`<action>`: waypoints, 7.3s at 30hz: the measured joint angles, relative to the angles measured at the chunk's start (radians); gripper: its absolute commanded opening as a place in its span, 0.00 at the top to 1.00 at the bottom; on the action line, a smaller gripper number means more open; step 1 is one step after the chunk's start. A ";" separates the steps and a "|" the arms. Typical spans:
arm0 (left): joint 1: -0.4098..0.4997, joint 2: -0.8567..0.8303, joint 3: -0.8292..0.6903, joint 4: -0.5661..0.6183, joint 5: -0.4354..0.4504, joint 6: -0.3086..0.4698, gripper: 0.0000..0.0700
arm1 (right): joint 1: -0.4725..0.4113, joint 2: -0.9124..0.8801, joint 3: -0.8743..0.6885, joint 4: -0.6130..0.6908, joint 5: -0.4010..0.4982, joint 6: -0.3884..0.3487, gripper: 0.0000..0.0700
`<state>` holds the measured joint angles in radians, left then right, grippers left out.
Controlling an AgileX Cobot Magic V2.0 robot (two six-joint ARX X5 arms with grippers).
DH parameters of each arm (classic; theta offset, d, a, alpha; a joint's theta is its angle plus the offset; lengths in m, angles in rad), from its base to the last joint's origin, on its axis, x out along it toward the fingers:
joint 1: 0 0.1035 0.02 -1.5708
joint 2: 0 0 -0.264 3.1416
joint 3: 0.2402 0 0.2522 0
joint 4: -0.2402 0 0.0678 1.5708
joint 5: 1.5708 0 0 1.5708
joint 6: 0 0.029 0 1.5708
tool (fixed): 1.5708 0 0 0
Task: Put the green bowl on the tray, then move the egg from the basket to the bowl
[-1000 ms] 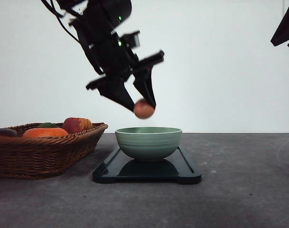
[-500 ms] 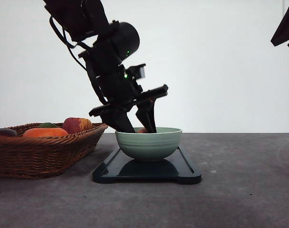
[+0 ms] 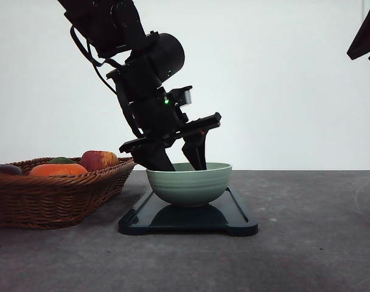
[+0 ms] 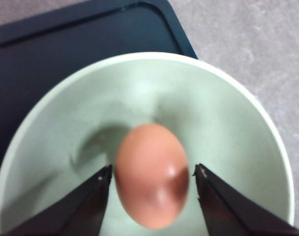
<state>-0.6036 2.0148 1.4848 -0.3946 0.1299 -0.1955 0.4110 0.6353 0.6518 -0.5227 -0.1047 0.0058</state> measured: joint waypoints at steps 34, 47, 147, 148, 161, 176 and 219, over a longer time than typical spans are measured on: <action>-0.004 -0.588 -0.217 -0.125 -0.022 0.011 0.49 | 0.000 0.000 0.000 -0.068 0.000 0.010 0.63; 0.023 -1.107 -0.695 -0.144 -0.114 -0.055 0.50 | 0.000 0.000 0.000 -0.069 0.000 0.010 0.63; 0.529 -2.010 -1.452 0.220 -0.180 0.105 1.00 | -0.059 -0.059 -0.027 -0.046 0.076 -0.038 0.98; 0.529 -2.010 -1.452 0.220 -0.180 0.105 1.00 | -0.079 -0.086 -0.048 -0.024 0.080 -0.039 0.98; 0.529 -2.010 -1.452 0.220 -0.180 0.105 1.00 | -0.309 -0.475 -0.481 0.344 0.083 -0.043 0.98; 0.529 -2.010 -1.452 0.221 -0.180 0.105 1.00 | -0.367 -0.632 -0.636 0.451 0.083 -0.044 0.98; 0.529 -2.010 -1.452 0.220 -0.180 0.105 1.00 | -0.368 -0.632 -0.636 0.467 0.083 -0.044 0.98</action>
<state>-0.0742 0.0044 0.0326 -0.1741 -0.0498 -0.0906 0.0435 0.0032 0.0162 -0.0559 -0.0216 -0.0380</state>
